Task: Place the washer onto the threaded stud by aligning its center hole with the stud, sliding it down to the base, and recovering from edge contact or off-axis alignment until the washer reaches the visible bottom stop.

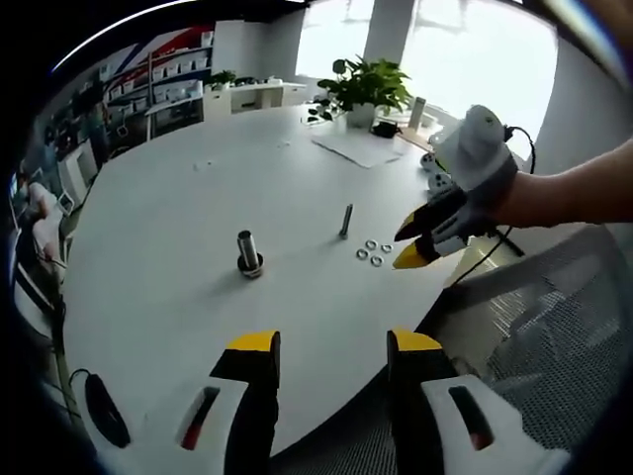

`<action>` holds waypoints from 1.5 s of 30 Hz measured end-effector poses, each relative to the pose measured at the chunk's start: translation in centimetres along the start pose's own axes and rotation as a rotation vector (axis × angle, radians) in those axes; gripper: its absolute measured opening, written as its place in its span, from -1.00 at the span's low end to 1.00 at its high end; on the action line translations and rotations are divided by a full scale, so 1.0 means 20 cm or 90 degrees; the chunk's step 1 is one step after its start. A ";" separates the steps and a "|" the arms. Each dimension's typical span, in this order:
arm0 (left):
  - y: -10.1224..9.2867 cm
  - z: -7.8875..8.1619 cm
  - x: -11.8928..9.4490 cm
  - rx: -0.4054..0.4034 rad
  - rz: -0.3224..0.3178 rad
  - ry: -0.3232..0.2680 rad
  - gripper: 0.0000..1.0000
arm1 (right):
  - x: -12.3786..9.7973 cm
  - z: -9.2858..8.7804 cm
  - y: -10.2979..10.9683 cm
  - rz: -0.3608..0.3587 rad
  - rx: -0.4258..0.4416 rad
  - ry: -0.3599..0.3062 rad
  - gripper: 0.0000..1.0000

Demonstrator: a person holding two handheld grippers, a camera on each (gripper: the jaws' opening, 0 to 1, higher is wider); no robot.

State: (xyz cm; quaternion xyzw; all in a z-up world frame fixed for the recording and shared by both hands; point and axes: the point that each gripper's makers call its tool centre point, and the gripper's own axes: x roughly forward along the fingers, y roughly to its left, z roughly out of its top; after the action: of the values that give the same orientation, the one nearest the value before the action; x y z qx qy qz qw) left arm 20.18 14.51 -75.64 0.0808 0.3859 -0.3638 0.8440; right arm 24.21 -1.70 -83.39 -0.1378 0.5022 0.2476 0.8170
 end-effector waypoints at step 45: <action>0.03 0.01 -0.01 0.003 0.016 -0.005 -0.15 | 0.17 -0.05 -0.06 0.031 -0.075 0.149 -0.64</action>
State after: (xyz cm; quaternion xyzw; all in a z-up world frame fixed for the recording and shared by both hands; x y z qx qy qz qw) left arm 20.64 14.84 -75.45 0.0863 0.3802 -0.3546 0.8498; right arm 25.35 -2.23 -86.83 -0.2010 0.5822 0.2787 0.7368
